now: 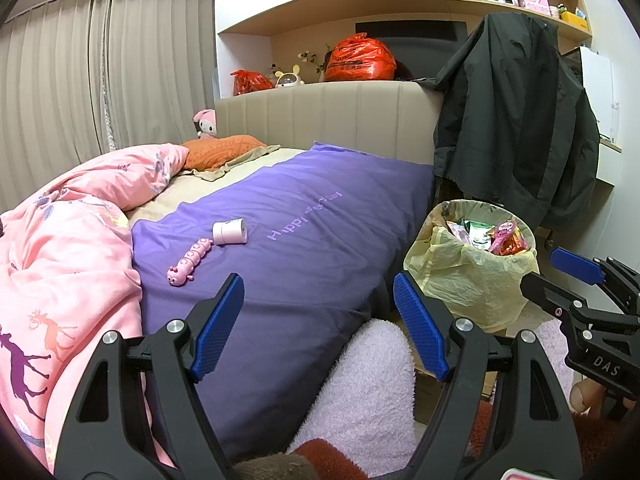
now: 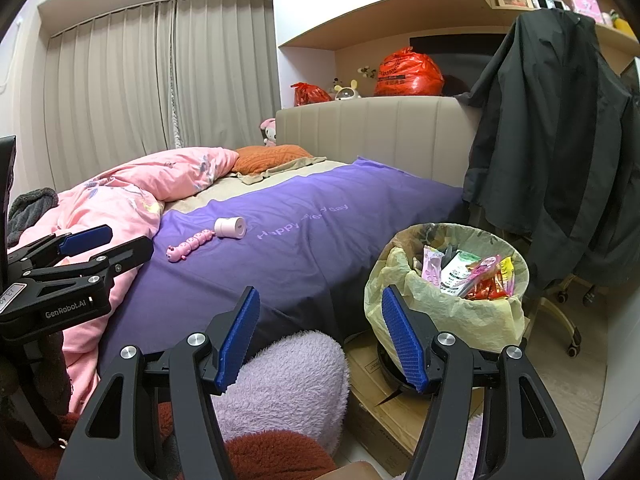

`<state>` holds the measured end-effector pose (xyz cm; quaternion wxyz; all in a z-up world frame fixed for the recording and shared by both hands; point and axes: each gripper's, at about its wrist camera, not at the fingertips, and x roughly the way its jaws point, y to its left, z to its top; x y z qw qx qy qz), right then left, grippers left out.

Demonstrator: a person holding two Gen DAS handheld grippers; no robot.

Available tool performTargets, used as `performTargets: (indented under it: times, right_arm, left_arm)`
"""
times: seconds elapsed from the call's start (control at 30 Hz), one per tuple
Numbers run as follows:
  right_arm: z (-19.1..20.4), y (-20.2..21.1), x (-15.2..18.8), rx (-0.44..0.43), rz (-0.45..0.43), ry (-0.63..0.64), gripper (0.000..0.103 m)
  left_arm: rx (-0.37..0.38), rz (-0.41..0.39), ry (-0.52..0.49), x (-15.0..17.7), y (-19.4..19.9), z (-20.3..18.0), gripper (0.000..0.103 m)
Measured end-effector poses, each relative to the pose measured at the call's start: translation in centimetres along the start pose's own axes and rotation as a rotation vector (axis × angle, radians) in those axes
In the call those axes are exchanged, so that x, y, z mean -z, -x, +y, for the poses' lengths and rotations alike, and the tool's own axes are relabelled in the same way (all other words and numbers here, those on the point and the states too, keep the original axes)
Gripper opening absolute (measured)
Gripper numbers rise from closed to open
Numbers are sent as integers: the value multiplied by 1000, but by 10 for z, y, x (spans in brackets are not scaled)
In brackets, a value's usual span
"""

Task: Collect trash

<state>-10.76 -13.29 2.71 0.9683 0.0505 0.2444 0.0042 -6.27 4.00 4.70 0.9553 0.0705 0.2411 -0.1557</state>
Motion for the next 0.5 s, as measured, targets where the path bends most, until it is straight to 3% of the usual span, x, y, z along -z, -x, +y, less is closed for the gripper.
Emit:
performTargets:
  times: [0.2, 0.33, 0.5]
  right_arm:
    - [-2, -1, 3, 3, 13, 8, 60]
    - [-6, -15, 2, 4, 48, 19, 60]
    - [-7, -59, -4, -10, 115, 62, 60]
  left_arm:
    - [4, 38, 24, 4, -11, 2, 74]
    - [15, 146, 102, 8, -43, 19, 74]
    - [-111, 252, 152, 10, -112, 55, 74]
